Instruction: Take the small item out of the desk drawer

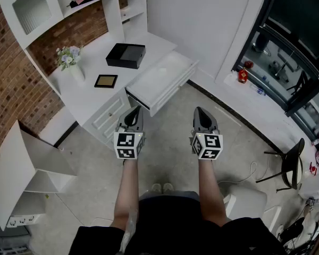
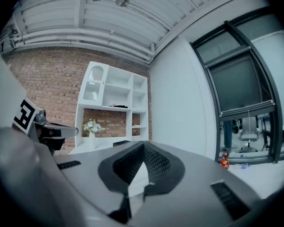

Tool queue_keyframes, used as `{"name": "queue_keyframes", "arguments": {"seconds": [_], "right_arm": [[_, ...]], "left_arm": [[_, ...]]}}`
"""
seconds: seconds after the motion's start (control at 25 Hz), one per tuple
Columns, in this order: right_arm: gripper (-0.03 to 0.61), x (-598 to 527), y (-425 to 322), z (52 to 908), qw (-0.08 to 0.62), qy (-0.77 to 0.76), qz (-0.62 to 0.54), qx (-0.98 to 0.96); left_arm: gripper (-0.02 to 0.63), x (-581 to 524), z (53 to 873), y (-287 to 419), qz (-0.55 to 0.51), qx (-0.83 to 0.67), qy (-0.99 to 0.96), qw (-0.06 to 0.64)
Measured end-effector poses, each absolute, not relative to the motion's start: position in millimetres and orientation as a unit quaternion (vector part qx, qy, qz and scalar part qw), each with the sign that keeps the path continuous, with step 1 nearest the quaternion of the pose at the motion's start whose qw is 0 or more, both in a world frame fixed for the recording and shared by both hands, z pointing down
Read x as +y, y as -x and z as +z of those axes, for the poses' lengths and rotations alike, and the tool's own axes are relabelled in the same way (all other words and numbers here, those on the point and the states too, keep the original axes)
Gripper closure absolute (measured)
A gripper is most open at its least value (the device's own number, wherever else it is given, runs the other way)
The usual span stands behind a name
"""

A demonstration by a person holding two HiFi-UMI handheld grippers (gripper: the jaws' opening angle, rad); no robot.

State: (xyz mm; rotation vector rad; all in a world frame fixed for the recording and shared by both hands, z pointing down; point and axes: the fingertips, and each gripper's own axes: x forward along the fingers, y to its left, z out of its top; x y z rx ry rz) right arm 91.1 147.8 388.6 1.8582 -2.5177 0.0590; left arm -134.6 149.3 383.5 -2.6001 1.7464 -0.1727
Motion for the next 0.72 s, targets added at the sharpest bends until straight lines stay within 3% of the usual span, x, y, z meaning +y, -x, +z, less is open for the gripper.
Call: {"name": "queue_keyframes", "arguments": {"seconds": [0.72], "right_arm": [[0.581,152,-86,395,-0.004,-0.593,0.030,-0.805]], "left_arm": [[0.604,150,403,134,-0.067,0.549,0.833,-0.017]]}}
